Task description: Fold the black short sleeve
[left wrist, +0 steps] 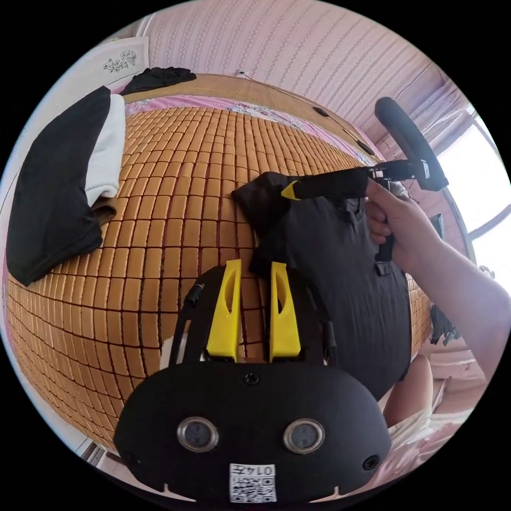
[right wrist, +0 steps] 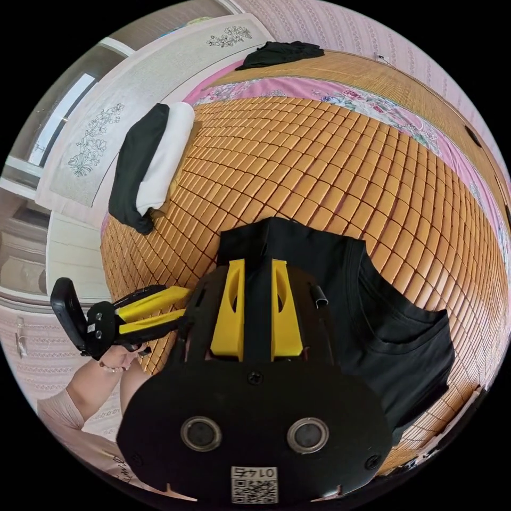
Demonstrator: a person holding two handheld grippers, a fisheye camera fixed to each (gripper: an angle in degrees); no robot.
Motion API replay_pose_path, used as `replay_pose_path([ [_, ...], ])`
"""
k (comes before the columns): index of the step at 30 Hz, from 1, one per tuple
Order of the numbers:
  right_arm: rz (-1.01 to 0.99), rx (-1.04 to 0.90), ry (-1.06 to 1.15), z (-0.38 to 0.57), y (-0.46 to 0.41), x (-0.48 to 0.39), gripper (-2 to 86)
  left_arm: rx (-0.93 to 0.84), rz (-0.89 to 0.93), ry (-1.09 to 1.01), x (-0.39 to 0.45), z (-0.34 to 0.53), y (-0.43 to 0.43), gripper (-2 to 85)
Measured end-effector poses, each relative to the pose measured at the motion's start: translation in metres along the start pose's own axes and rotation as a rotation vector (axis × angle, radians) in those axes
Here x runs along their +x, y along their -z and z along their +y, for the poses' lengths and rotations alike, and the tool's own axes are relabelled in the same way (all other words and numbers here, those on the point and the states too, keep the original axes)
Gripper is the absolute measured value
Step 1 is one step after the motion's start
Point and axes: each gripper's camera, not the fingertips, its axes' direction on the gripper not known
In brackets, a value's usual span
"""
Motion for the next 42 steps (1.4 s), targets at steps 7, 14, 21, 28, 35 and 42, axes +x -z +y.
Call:
replay_pose_path([
  [7,-0.073,0.043,0.155,-0.014,0.008,-0.031,0.5,0.107,0.023,0.022,0.002,0.004,0.01,0.3],
  [14,-0.03,-0.047,0.267,-0.042,-0.023,-0.087,0.3,0.138,-0.004,0.034,0.023,0.001,0.012,-0.9],
  [21,-0.076,-0.053,0.338,-0.022,-0.011,-0.084,9.5,0.108,-0.012,0.059,0.043,-0.018,0.013,0.1],
  [28,-0.151,0.295,0.293,0.102,0.109,0.003,6.5,0.079,-0.031,-0.08,0.078,-0.025,0.043,1.5],
  [35,0.221,0.279,-0.212,0.304,0.159,0.146,5.2,0.02,0.024,-0.33,0.187,-0.088,0.034,1.1],
  [42,0.137,0.276,-0.345,0.391,0.138,0.191,4.9,-0.015,0.11,-0.531,0.345,-0.176,-0.013,0.6],
])
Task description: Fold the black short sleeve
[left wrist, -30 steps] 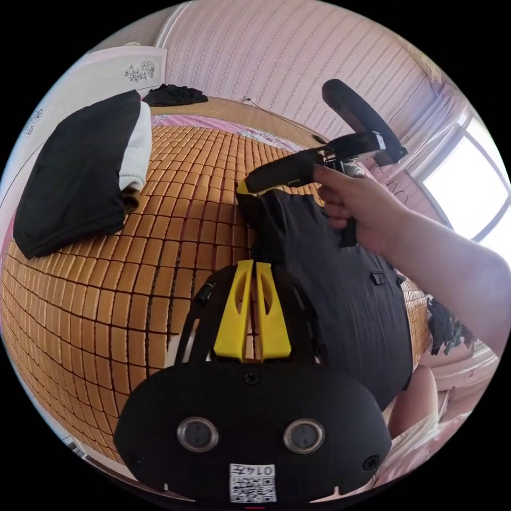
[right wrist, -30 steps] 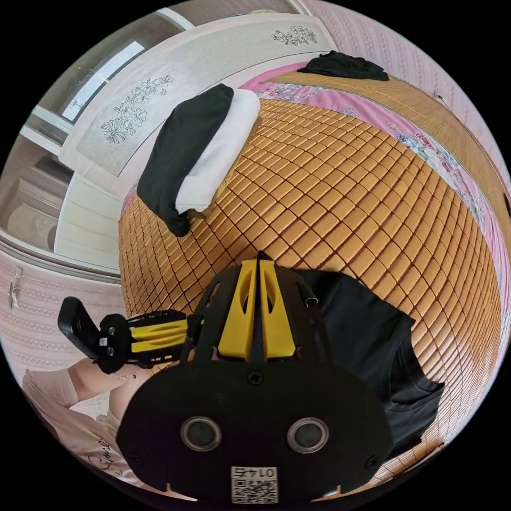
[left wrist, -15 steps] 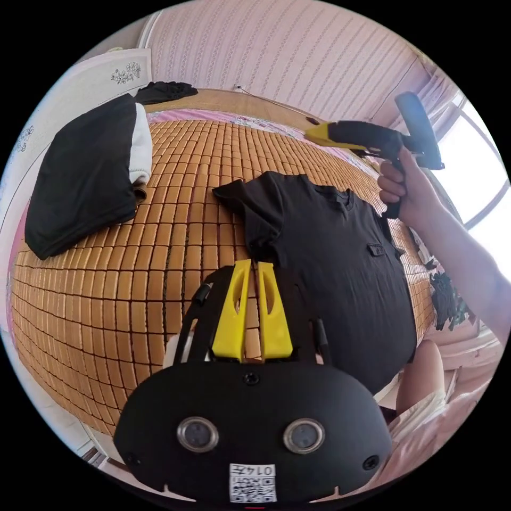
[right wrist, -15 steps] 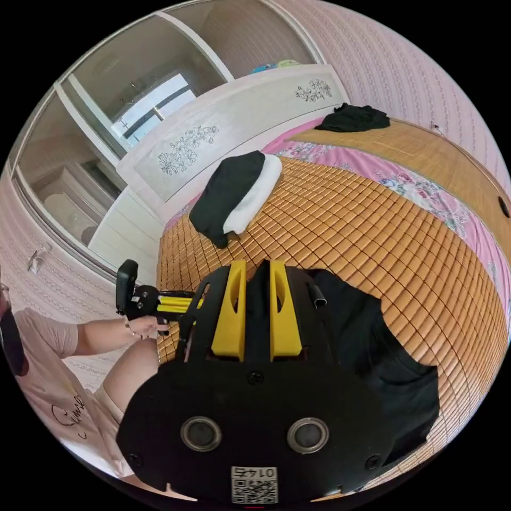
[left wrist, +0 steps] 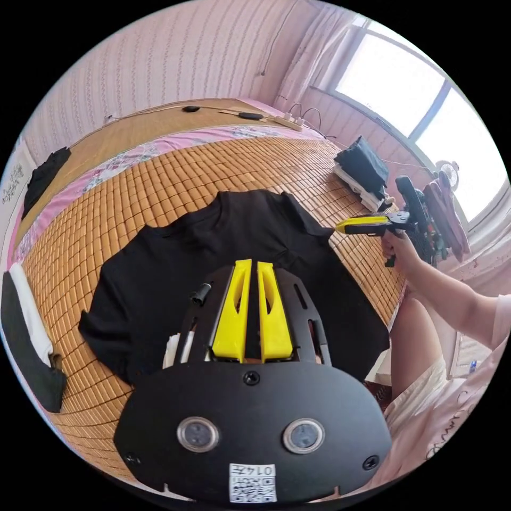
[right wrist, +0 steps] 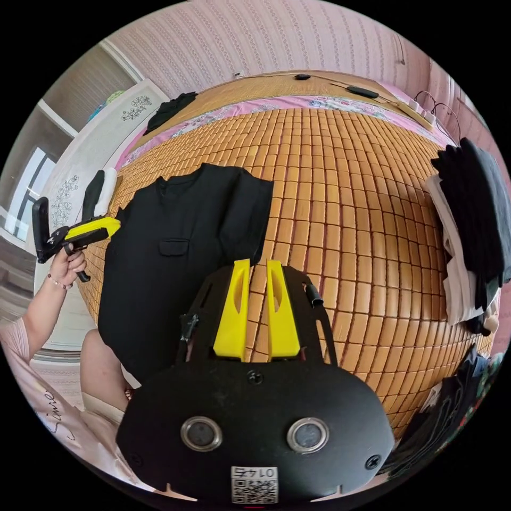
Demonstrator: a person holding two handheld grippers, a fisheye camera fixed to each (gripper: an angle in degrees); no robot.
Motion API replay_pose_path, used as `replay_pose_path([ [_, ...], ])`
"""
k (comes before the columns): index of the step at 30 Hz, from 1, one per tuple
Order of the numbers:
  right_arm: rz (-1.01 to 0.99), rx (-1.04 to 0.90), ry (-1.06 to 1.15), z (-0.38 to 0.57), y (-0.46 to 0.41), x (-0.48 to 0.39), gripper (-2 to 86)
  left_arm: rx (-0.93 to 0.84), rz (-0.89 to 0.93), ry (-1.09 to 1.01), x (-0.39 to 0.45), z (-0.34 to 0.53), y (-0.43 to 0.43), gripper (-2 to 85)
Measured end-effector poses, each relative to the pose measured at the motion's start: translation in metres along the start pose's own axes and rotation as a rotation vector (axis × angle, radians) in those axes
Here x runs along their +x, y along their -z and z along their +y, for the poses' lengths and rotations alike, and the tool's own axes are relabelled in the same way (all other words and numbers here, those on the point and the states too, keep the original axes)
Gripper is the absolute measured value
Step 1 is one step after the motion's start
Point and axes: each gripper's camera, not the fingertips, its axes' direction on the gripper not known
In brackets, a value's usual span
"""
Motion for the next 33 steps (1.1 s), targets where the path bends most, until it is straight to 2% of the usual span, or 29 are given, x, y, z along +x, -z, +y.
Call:
replay_pose_path([
  [8,-0.046,0.053,0.035,0.033,-0.009,0.016,0.5,-0.061,0.0,-0.116,0.082,-0.138,-0.08,1.0],
  [12,-0.05,0.07,0.057,0.053,-0.012,0.022,0.1,-0.121,-0.11,-0.055,0.092,-0.181,-0.129,4.8],
  [14,-0.066,0.098,0.043,0.063,-0.011,0.026,0.1,-0.179,-0.128,-0.011,0.09,-0.19,-0.147,4.8],
  [16,-0.087,0.106,0.021,0.07,-0.01,0.03,0.0,-0.162,-0.123,0.013,0.09,-0.193,-0.153,3.8],
  [20,-0.061,0.11,0.033,0.082,-0.007,0.028,0.0,-0.188,0.001,-0.046,0.101,-0.201,-0.163,-0.3],
  [22,-0.055,0.112,0.032,0.088,-0.006,0.028,0.0,-0.171,0.008,-0.078,0.105,-0.204,-0.164,-0.7],
  [24,-0.055,0.115,0.007,0.094,-0.005,0.028,-0.1,-0.196,0.131,-0.081,0.105,-0.204,-0.17,-0.8],
  [29,-0.056,0.123,-0.038,0.102,-0.004,0.026,0.0,-0.159,0.153,-0.021,0.092,-0.198,-0.165,-0.6],
  [33,-0.085,0.154,-0.08,0.116,0.003,0.025,-0.1,-0.052,0.175,-0.004,0.08,-0.185,-0.117,-0.6],
])
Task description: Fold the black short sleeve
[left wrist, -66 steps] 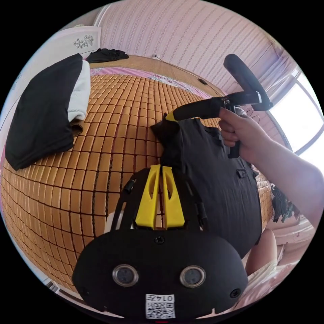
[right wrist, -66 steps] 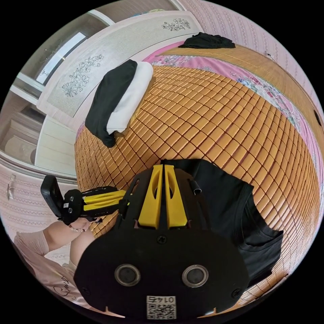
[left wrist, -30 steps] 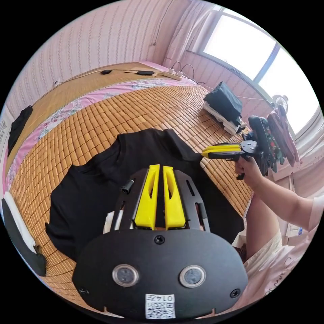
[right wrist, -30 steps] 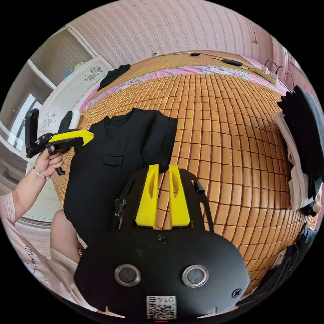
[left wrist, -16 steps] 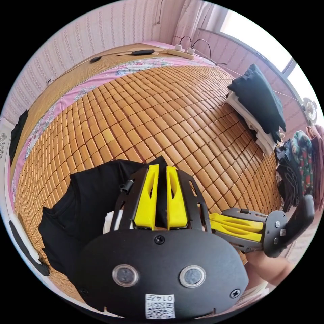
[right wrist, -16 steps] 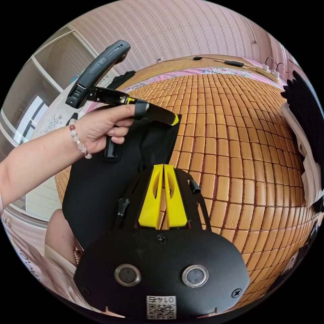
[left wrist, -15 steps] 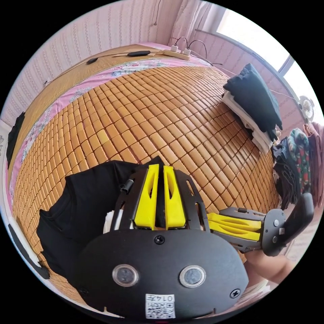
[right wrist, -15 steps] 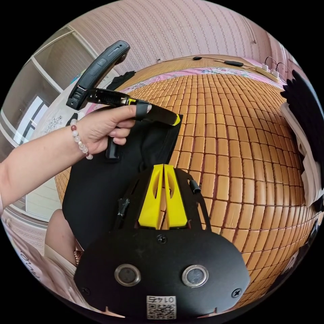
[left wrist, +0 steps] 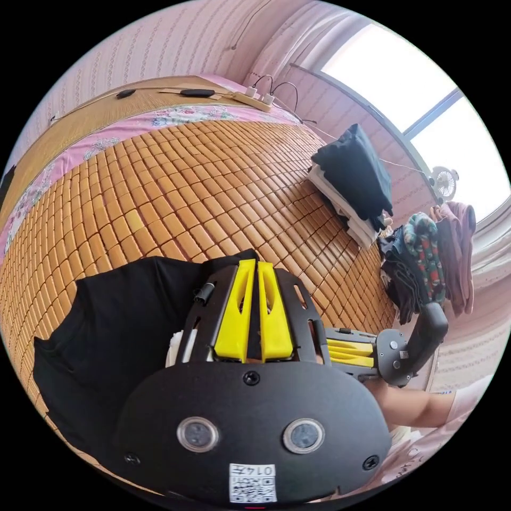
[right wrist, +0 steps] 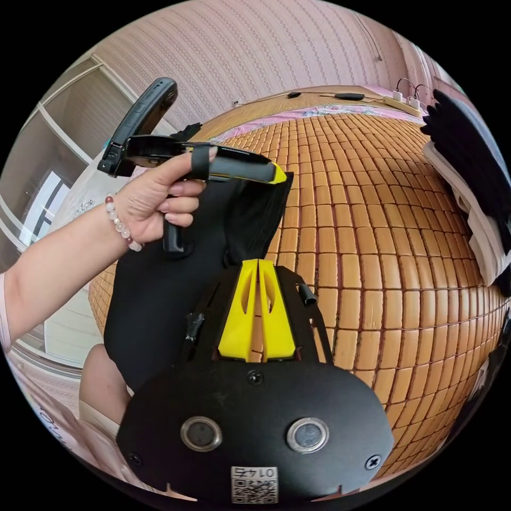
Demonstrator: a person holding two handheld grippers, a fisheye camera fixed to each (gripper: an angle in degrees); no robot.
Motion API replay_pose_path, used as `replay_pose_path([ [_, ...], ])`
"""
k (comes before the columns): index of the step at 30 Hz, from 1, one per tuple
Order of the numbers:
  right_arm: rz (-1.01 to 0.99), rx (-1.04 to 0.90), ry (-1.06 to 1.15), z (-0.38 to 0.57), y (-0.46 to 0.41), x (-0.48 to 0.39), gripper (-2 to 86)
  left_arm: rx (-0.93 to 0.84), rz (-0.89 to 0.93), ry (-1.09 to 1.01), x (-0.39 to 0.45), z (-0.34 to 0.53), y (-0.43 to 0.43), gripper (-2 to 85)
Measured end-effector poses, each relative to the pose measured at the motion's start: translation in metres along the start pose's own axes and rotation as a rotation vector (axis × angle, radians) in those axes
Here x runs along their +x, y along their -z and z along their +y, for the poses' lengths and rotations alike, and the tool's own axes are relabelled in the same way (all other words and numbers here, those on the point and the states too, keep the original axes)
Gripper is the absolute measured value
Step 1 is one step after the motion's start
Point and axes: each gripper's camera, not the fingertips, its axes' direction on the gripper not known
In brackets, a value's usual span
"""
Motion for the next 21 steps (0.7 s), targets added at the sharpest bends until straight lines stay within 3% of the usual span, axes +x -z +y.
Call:
replay_pose_path([
  [5,-0.004,-0.005,0.01,0.027,0.021,-0.014,-0.1,0.088,-0.042,-0.064,-0.007,0.071,0.076,-0.9],
  [11,-0.044,-0.12,0.07,0.063,0.034,-0.056,-0.1,0.066,-0.126,0.103,-0.033,0.212,0.144,-0.9],
  [21,0.142,-0.4,0.213,0.104,0.027,-0.145,-0.1,-0.227,-0.335,0.309,-0.025,0.429,0.156,-0.3],
])
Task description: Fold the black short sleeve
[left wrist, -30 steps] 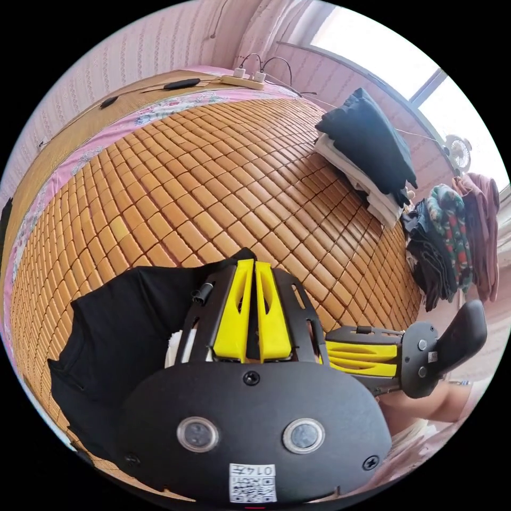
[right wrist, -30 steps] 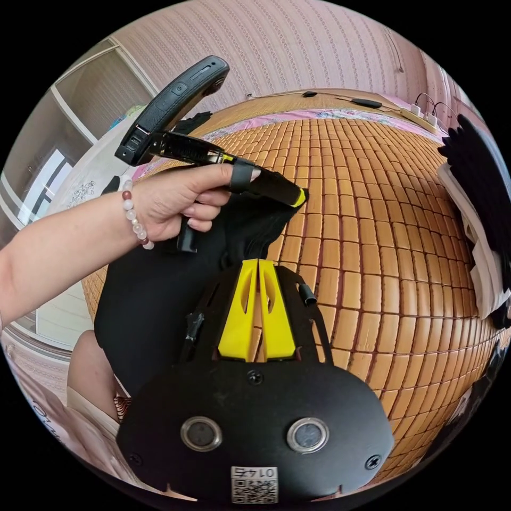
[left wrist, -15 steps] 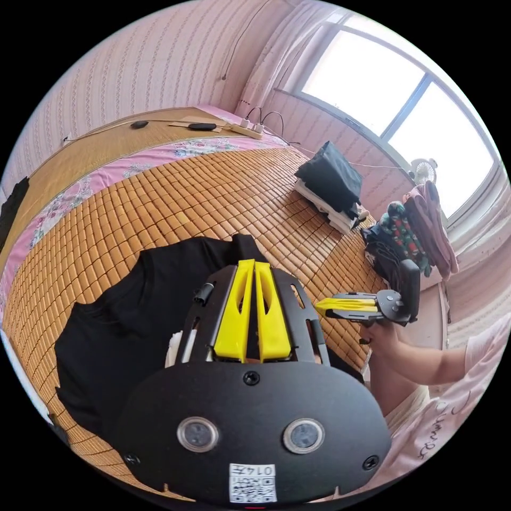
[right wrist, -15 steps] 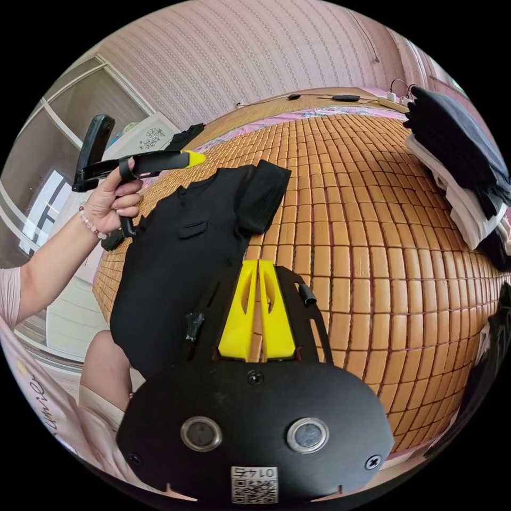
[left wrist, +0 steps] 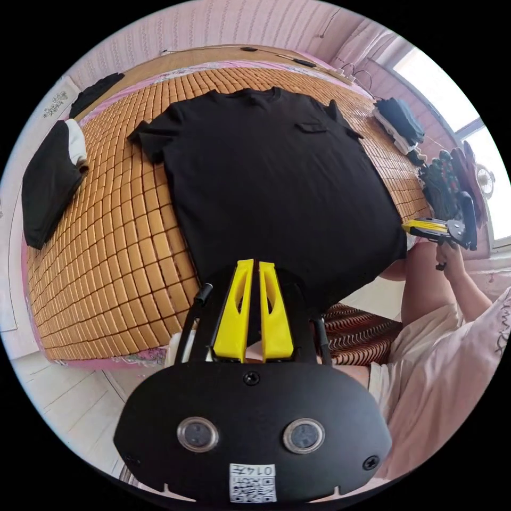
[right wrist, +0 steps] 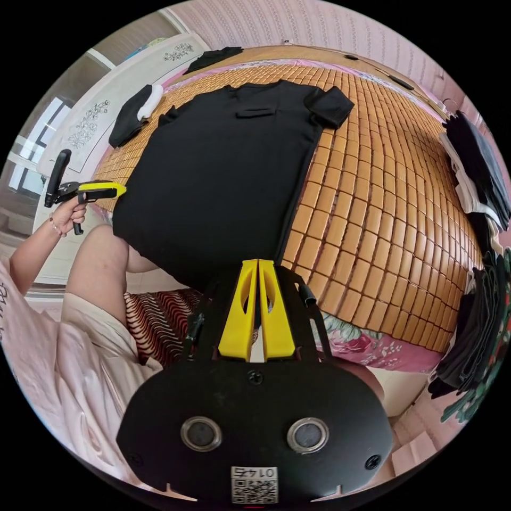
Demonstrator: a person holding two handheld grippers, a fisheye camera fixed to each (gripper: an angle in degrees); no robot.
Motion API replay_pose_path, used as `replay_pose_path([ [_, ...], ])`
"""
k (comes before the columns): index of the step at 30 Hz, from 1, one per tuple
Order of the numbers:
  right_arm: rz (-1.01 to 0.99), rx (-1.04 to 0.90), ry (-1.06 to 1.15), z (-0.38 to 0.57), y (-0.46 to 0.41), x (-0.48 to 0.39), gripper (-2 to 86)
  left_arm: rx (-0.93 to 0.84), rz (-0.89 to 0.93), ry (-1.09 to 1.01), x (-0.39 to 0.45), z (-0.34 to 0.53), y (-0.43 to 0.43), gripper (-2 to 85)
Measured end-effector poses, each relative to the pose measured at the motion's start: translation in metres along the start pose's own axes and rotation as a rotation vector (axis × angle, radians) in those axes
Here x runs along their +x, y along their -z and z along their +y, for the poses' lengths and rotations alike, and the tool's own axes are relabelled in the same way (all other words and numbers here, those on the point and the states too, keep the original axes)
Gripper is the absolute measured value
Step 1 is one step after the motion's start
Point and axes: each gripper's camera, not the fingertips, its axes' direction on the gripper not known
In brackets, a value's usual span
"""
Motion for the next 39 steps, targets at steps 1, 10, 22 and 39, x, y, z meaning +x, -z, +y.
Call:
replay_pose_path([
  [1,0.021,-0.014,-0.005,-0.001,-0.001,-0.003,-0.2,-0.011,-0.018,0.005,-0.001,0.006,-0.003,-0.2],
  [10,0.224,-0.114,0.068,-0.033,-0.002,-0.052,-0.3,-0.029,-0.134,-0.105,0.002,0.061,-0.014,-0.4],
  [22,0.049,-0.011,0.323,-0.177,0.036,-0.127,0.4,0.285,0.036,0.192,-0.1,0.096,0.018,-0.8],
  [39,0.04,-0.024,0.735,-0.486,-0.024,-0.353,11.3,0.349,0.079,0.343,-0.197,0.033,-0.025,5.0],
])
